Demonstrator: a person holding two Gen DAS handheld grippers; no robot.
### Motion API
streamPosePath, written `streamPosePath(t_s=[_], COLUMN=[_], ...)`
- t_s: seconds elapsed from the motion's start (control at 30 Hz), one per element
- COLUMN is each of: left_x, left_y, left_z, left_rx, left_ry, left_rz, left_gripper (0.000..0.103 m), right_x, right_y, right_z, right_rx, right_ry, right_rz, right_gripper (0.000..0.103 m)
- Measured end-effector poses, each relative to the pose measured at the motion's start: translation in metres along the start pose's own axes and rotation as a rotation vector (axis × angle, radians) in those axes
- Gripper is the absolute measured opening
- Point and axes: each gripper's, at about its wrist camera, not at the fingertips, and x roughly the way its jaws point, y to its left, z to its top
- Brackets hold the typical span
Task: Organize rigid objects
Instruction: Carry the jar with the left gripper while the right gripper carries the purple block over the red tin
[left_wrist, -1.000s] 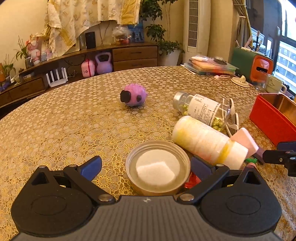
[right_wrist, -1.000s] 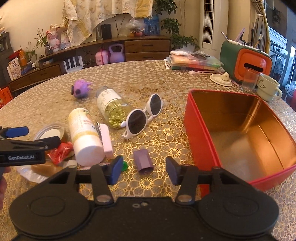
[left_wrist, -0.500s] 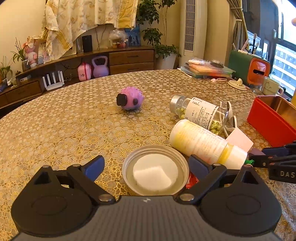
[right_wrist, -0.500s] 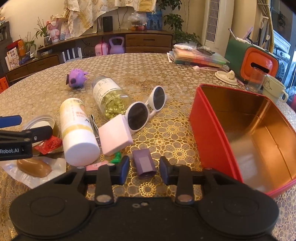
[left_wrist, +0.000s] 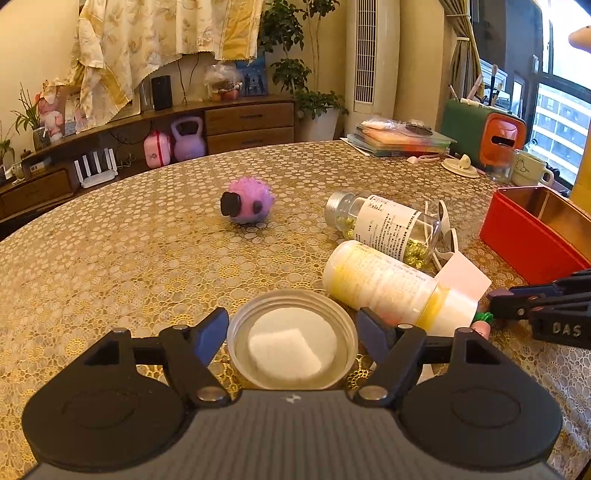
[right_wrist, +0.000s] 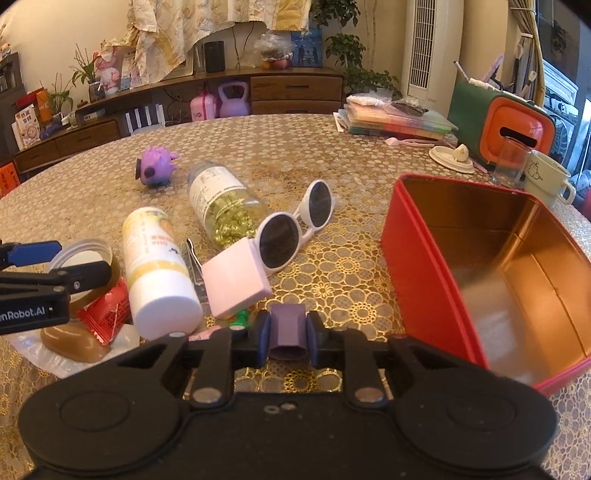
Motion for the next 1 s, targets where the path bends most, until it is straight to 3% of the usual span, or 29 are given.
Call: streamPosePath(t_s=[0.4,0.67,1.0], left_x=[-0.040,-0.064,-0.068], left_y=[-0.001,-0.041,-0.100], left_z=[0.028,0.058,0.080], left_rx=[-0.041,0.004,0.053], left_ry=[-0.025,-0.047,-0.043], left_rz=[-0.021,-0.093,-0.194], left_gripper=[0.076,0.076,0.076], right_x=[-0.055,-0.086,-0.109], right_y=[-0.014,-0.038,-0.077], right_z=[0.009,0.013,0.012], right_rx=[0.038,0.082,0.128], right_ry=[-0.078,-0.114,-0.151], right_rz=[0.034,0.021,-0.015], right_gripper=[0.020,0.020,0.020])
